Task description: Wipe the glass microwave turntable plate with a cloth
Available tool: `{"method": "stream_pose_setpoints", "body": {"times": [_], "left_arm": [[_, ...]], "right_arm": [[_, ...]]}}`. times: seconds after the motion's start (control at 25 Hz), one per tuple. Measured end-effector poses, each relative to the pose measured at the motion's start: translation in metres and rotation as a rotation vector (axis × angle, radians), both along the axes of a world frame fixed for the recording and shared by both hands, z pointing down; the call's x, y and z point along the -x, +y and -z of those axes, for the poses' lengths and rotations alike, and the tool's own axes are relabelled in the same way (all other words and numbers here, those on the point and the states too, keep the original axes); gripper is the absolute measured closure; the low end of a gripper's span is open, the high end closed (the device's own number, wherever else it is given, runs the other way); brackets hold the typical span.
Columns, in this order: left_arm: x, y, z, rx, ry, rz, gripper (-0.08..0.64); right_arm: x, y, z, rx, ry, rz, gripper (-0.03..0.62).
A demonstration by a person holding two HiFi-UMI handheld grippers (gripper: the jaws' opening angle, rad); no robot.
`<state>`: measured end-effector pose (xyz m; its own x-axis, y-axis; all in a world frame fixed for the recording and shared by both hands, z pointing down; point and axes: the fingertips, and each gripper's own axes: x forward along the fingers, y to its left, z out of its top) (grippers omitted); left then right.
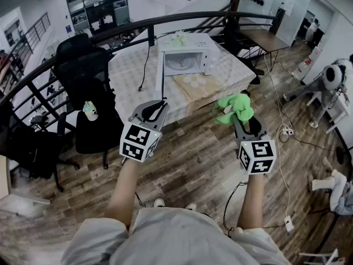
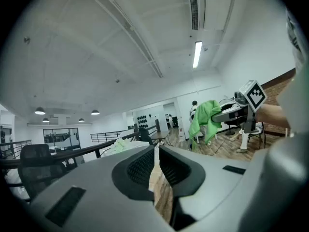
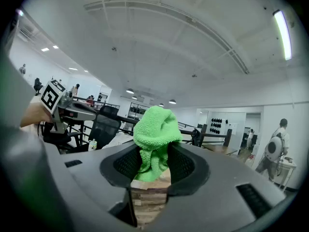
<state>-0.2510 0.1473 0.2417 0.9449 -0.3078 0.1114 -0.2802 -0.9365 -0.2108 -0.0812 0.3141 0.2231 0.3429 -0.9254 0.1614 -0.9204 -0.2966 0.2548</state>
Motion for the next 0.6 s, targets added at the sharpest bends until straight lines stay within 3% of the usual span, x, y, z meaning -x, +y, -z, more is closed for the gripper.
{"method": "stream_pose_setpoints", "body": {"times": [0.6], "left_arm": [[-0.023, -0.001, -0.007, 0.009, -0.020, -0.007, 0.514]], "right_arm": [[-0.023, -0.008, -0.005, -0.030, -0.021, 0.001, 0.426]]}}
